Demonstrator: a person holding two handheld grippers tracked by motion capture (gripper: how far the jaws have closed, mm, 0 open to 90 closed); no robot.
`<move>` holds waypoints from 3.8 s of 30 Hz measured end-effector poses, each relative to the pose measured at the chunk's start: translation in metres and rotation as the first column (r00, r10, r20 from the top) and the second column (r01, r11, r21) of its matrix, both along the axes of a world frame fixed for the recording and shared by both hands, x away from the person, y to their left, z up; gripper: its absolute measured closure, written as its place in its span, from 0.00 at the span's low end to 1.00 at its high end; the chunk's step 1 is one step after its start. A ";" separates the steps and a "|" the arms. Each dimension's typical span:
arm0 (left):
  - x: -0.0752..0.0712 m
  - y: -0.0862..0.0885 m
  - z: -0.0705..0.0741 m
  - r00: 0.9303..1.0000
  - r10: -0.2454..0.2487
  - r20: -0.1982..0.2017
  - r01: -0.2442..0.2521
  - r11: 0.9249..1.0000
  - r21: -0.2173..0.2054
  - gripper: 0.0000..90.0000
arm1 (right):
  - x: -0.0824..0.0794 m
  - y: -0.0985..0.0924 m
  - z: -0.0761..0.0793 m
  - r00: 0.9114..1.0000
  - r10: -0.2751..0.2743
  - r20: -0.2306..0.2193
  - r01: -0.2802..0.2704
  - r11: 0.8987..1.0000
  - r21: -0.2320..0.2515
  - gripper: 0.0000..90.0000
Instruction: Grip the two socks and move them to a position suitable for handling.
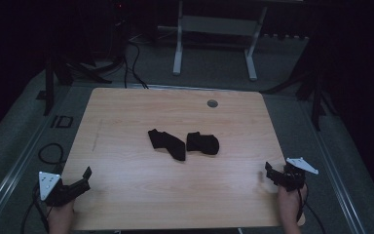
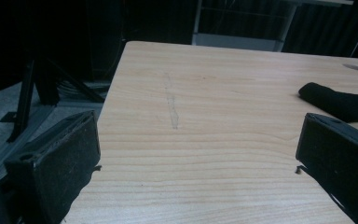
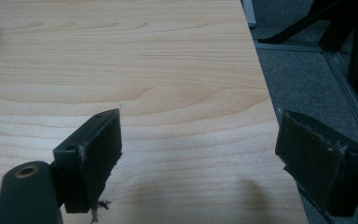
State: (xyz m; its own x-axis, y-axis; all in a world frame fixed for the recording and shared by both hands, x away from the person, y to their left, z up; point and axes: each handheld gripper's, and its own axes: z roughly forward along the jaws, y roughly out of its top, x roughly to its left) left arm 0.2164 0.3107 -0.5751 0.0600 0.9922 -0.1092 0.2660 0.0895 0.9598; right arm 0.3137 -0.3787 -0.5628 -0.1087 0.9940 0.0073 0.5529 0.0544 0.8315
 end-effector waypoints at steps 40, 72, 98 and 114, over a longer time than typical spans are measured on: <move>0.069 -0.071 0.011 0.856 -0.342 -0.388 0.353 0.934 -0.044 0.00 | 0.038 0.089 0.038 0.844 0.532 -0.066 -0.525 0.845 0.098 0.15; 0.145 -0.200 0.033 0.744 -0.520 -0.420 0.574 0.819 0.004 0.04 | 0.092 0.198 0.038 0.740 0.654 -0.156 -0.655 0.754 0.057 0.59; 0.165 -0.275 0.034 0.655 -0.604 -0.454 0.676 0.737 -0.006 0.23 | 0.093 0.202 0.049 0.752 0.642 -0.147 -0.650 0.760 -0.003 0.98; 0.167 -0.299 0.032 0.690 -0.592 -0.417 0.641 0.767 -0.029 0.26 | 0.082 0.200 0.099 0.749 0.662 -0.014 -0.662 0.749 0.019 0.98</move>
